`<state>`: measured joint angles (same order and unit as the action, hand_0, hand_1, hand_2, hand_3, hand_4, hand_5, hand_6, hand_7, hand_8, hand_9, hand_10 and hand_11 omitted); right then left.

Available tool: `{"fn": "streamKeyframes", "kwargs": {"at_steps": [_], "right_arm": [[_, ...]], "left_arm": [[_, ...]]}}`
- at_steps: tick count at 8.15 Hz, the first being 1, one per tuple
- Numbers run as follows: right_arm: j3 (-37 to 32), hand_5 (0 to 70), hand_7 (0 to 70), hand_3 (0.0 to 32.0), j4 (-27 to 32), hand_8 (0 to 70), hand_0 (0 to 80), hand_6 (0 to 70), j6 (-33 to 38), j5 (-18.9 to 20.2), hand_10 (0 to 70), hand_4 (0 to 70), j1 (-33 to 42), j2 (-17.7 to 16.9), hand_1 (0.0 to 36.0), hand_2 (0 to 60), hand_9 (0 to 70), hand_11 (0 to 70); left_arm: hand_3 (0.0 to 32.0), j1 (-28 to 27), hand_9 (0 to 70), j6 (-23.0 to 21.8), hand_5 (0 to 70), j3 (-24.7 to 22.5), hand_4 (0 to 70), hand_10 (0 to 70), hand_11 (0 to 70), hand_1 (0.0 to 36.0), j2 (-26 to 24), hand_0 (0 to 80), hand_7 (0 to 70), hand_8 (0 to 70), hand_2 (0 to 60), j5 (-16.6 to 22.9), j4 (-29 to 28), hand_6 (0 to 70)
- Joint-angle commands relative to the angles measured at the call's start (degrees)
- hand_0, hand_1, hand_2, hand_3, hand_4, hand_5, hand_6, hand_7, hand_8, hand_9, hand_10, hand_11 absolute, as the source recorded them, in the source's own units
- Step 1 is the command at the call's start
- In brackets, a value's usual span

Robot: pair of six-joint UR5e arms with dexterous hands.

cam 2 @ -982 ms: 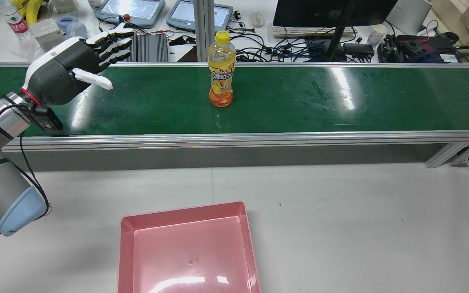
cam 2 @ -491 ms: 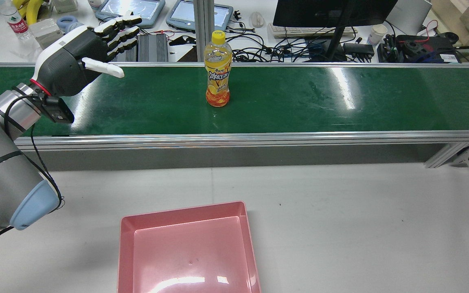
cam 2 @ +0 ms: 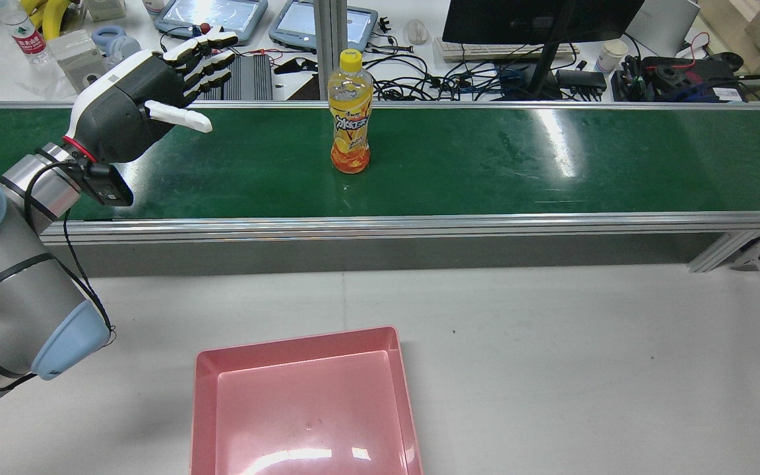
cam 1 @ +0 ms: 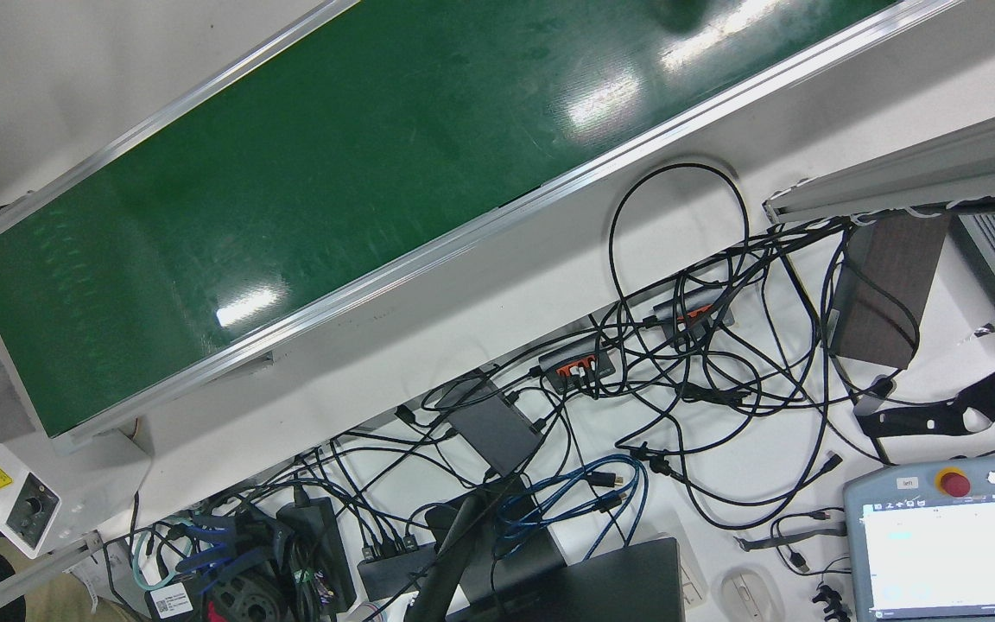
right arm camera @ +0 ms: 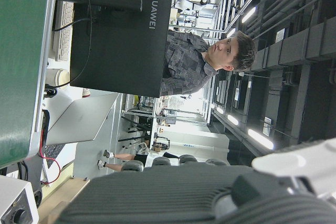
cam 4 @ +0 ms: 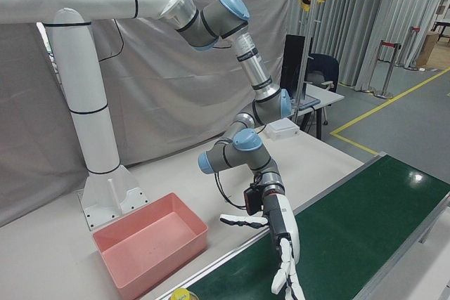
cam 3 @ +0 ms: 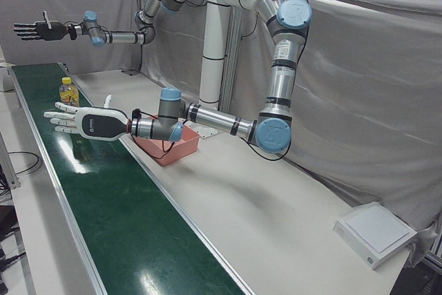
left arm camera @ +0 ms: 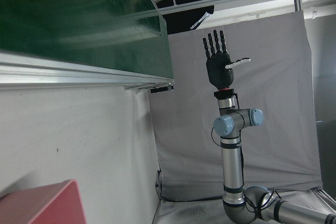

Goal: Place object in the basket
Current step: 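Move the open left hand along the belt toward the orange bottle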

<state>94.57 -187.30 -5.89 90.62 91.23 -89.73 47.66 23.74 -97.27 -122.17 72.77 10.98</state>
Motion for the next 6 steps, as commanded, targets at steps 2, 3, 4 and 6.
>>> {"fn": "streamKeyframes", "kwargs": {"at_steps": [2, 3, 4, 6], "right_arm": [[0.0, 0.0, 0.0, 0.0, 0.0, 0.0, 0.0, 0.0, 0.0, 0.0, 0.0, 0.0, 0.0, 0.0, 0.0, 0.0, 0.0, 0.0], [0.0, 0.0, 0.0, 0.0, 0.0, 0.0, 0.0, 0.0, 0.0, 0.0, 0.0, 0.0, 0.0, 0.0, 0.0, 0.0, 0.0, 0.0], [0.0, 0.0, 0.0, 0.0, 0.0, 0.0, 0.0, 0.0, 0.0, 0.0, 0.0, 0.0, 0.0, 0.0, 0.0, 0.0, 0.0, 0.0], [0.0, 0.0, 0.0, 0.0, 0.0, 0.0, 0.0, 0.0, 0.0, 0.0, 0.0, 0.0, 0.0, 0.0, 0.0, 0.0, 0.0, 0.0]], "left_arm": [[1.4, -2.1, 9.3, 1.0, 17.4, 3.7, 14.3, 5.3, 9.1, 12.4, -3.3, 52.0, 0.0, 8.3, 0.0, -1.2, -1.2, 1.7], [1.6, -2.7, 9.5, 1.0, 16.8, 6.1, 14.2, 5.2, 9.0, 12.4, -4.9, 52.0, 0.0, 8.4, 0.0, -1.2, -1.7, 1.7], [1.8, -2.9, 9.2, 1.0, 16.8, 8.5, 13.9, 5.1, 8.9, 12.9, -6.9, 52.4, 0.0, 8.2, 0.0, -1.2, -2.0, 1.8], [0.8, -3.0, 9.4, 1.0, 17.9, 9.5, 14.6, 5.2, 9.0, 13.6, -8.4, 52.8, 0.0, 8.3, 0.0, -1.1, -2.3, 2.2]]}}
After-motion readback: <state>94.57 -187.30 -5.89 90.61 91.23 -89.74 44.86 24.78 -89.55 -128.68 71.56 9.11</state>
